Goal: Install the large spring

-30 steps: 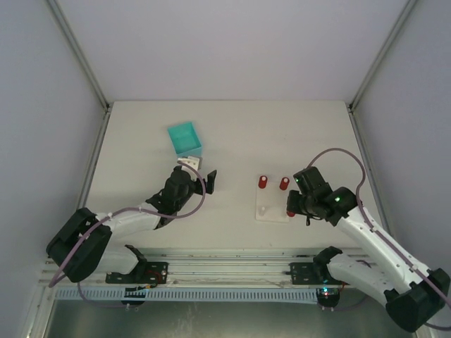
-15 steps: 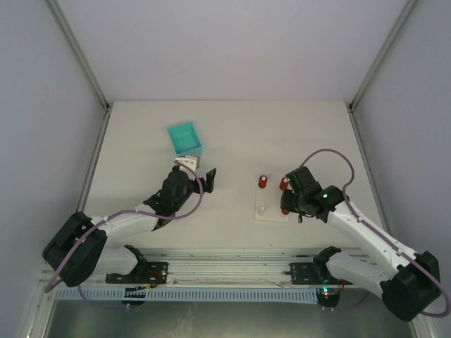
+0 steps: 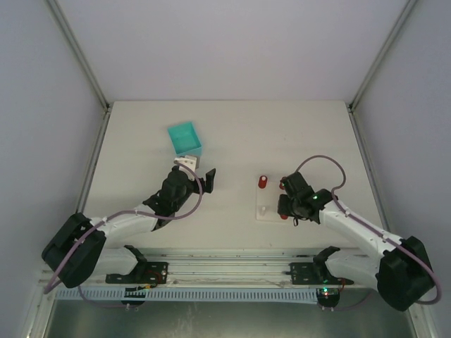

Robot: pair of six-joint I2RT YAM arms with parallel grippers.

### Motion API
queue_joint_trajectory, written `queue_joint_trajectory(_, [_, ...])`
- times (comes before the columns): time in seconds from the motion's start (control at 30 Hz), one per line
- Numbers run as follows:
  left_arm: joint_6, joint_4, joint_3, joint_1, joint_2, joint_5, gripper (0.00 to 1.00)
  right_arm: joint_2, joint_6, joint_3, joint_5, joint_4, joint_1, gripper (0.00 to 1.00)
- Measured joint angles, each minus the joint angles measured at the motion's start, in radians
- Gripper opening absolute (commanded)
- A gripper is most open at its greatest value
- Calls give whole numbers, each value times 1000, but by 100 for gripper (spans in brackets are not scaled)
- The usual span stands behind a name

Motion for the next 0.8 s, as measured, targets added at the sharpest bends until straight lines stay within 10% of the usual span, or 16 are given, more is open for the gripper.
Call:
queue_joint_trajectory(0.6, [-75, -310, 53, 42, -207, -75, 99, -257, -112, 188, 30, -130, 0, 98])
queue_joint_trajectory(0.8, [-104, -403, 203, 149, -107, -101, 91, -263, -186, 201, 97, -90, 0, 99])
